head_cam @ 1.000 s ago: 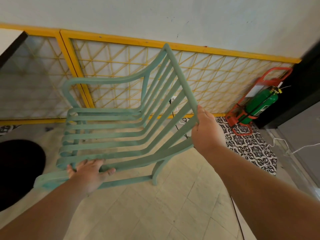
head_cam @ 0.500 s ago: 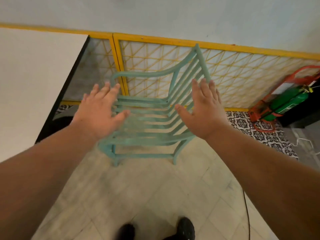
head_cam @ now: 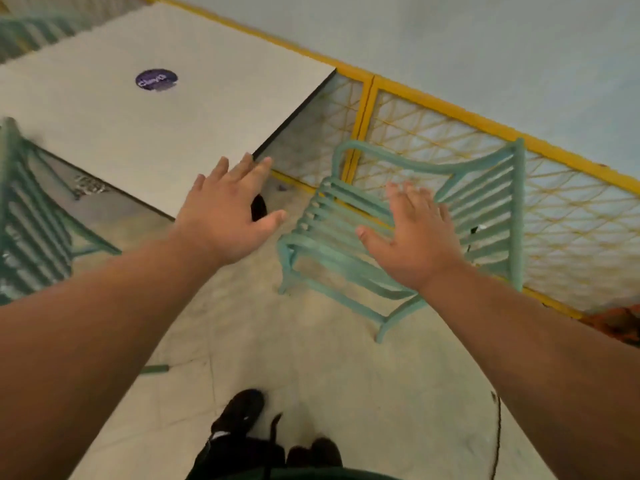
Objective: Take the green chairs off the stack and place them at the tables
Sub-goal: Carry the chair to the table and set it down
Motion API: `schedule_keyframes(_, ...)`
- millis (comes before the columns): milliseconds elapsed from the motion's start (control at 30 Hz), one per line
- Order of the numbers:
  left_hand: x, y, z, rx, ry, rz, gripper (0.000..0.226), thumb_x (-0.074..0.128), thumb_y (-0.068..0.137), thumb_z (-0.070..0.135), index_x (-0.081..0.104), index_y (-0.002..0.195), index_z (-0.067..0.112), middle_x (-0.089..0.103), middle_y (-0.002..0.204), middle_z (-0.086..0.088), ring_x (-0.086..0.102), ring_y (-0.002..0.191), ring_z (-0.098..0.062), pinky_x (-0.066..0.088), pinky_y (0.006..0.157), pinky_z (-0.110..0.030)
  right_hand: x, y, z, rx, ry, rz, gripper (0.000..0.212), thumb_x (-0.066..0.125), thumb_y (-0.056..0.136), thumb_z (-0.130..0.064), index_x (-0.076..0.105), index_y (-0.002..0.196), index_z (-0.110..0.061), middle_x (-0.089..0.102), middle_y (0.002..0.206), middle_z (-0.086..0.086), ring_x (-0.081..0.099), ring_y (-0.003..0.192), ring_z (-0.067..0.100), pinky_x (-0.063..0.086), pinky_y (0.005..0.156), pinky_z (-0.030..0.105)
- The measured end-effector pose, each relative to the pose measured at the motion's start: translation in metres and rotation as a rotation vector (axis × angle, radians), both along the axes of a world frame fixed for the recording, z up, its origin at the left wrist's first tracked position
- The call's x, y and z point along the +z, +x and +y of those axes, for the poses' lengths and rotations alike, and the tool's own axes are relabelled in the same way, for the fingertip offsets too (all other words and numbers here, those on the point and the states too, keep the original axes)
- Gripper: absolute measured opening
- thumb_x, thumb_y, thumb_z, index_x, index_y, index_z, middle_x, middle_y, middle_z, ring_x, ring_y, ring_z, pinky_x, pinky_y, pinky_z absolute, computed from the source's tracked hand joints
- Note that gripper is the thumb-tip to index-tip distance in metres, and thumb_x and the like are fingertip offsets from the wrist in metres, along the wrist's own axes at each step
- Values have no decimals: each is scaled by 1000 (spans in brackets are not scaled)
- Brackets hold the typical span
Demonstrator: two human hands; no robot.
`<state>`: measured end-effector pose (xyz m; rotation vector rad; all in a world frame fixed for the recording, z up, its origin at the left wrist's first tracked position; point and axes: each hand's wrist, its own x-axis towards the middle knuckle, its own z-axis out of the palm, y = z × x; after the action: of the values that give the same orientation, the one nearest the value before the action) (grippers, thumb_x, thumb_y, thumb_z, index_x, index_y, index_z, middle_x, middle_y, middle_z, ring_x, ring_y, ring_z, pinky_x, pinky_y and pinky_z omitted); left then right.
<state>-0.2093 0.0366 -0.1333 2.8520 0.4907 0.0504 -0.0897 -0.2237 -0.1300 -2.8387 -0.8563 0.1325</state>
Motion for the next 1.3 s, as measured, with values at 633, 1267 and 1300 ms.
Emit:
schedule_keyframes(633, -26, -417, 121, 574, -51, 135, 89, 31, 86, 76, 3, 161, 36, 12, 170, 0, 6, 155, -30, 16, 124, -53, -44, -299, 251, 578, 55, 189, 98, 33, 80, -77, 21, 161, -22, 26, 167, 7, 15, 155, 28, 12, 125, 53)
schedule_keyframes(1267, -114, -466, 298, 597, -60, 253, 89, 32, 88, 76, -3, 159, 37, 11, 169, 4, 9, 155, -26, 13, 123, -53, -94, -339, 434, 743, -51, 159, 93, 50, 85, -70, 28, 158, -17, 35, 161, 11, 21, 152, 34, 20, 123, 54)
schedule_keyframes(1300, -120, -469, 306, 584, -71, 263, 89, 32, 87, 76, -2, 159, 36, 12, 169, 4, 8, 155, -26, 13, 123, -53, -100, -343, 440, 741, -58, 160, 94, 52, 85, -70, 27, 158, -16, 33, 162, 12, 20, 152, 34, 21, 123, 53)
